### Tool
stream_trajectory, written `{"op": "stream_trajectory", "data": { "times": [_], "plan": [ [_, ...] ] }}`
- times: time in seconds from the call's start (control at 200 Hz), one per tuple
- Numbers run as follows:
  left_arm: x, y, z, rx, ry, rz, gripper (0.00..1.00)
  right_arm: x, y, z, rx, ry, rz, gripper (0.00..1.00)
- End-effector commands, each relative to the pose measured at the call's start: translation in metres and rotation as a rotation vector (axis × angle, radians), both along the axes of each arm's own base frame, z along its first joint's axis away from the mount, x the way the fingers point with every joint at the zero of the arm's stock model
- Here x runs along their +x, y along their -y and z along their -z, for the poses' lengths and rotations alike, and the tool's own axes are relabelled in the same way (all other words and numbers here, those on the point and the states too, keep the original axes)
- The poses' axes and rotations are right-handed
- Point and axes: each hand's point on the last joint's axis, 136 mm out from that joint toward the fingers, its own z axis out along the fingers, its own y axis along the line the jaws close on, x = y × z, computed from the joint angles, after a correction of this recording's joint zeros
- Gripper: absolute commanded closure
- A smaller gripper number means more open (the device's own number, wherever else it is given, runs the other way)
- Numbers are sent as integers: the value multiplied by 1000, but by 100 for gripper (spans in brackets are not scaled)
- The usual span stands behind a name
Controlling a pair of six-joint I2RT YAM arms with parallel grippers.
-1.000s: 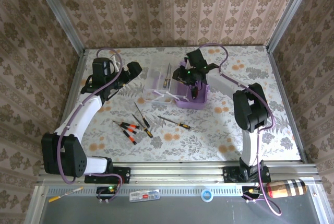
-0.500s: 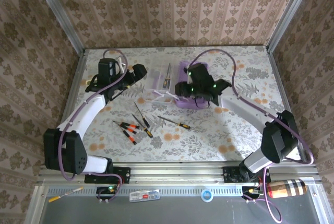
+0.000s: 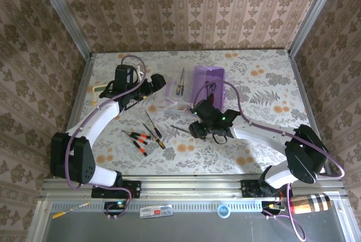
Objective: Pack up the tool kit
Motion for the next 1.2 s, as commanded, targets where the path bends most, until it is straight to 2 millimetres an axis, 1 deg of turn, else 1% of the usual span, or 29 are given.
{"op": "stream_trajectory", "data": {
  "times": [0.0, 0.175, 0.285, 0.485, 0.64, 0.76, 1.04, 1.195],
  "plan": [
    [7, -6, -14, 16, 44, -10, 0, 3, 0, 13, -106, 10, -39, 44],
    [8, -7, -12, 17, 41, -12, 0, 7, -5, 36, -167, -13, -56, 45],
    [8, -7, -12, 18, 42, -12, 0, 8, -8, 47, -190, -37, -69, 50],
    [8, -7, -15, 7, 44, -12, 0, 2, -7, 67, -236, -76, -77, 53],
    [7, -7, -16, 3, 44, -14, 0, -8, -11, 70, -247, -84, -99, 56],
    [7, -7, -17, 2, 46, -13, 0, -12, -15, 71, -252, -82, -112, 62],
    [7, -8, -16, 6, 47, -14, 0, -11, -16, 83, -304, -94, -108, 66],
    [7, -8, -17, 6, 49, -16, 0, -10, -14, 83, -318, -87, -104, 71]
  ]
}}
